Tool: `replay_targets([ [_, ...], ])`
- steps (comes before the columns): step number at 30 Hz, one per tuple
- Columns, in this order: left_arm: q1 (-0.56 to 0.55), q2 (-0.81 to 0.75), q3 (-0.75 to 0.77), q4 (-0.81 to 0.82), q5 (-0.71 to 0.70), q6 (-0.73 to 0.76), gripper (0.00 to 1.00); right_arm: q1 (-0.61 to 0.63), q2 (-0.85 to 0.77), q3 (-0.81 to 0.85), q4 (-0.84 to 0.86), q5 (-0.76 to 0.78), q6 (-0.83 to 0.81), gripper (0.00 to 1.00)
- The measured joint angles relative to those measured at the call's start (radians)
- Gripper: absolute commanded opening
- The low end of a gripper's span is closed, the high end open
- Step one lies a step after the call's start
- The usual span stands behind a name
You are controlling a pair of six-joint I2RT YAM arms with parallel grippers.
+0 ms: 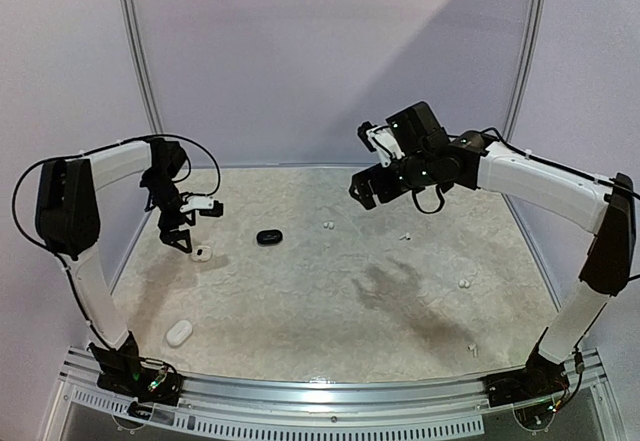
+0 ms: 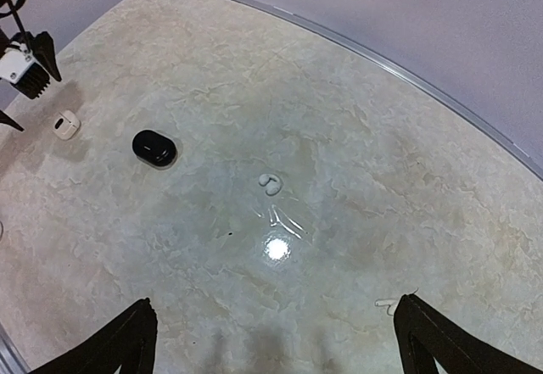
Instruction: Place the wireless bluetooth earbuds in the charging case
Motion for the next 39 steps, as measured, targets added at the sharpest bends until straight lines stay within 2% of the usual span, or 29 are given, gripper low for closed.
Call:
replay_targets([
  [6,0.003,0.085,-0.016,0.050,0.010,0.121,0.99,0.027,0.016,0.006,-0.004,0.000,-0.022,0.99],
  [9,0.003,0.118,-0.027,0.100,0.009,0.143,0.93,0.033,0.018,0.012,-0.008,0.000,-0.025,0.99],
  [16,0.003,0.172,-0.031,0.130,-0.005,0.185,0.69,0.034,0.019,0.016,-0.008,0.000,-0.027,0.99],
  [22,-0.001,0.164,-0.068,0.137,-0.004,0.195,0.53,0.034,0.034,0.033,-0.011,-0.004,-0.039,0.99],
  [28,-0.007,0.143,-0.102,0.153,0.003,0.191,0.24,0.034,0.046,0.053,-0.014,-0.005,-0.055,0.99],
  [29,-0.009,0.142,-0.103,0.153,0.006,0.185,0.22,0.034,0.047,0.053,-0.015,-0.005,-0.055,0.99],
  [34,-0.031,0.119,-0.113,0.149,0.022,0.145,0.22,0.034,0.053,0.066,-0.017,-0.004,-0.042,0.99],
  [39,-0.074,-0.014,-0.096,0.132,0.089,0.126,0.20,0.019,0.059,0.114,-0.015,-0.032,0.035,0.96],
])
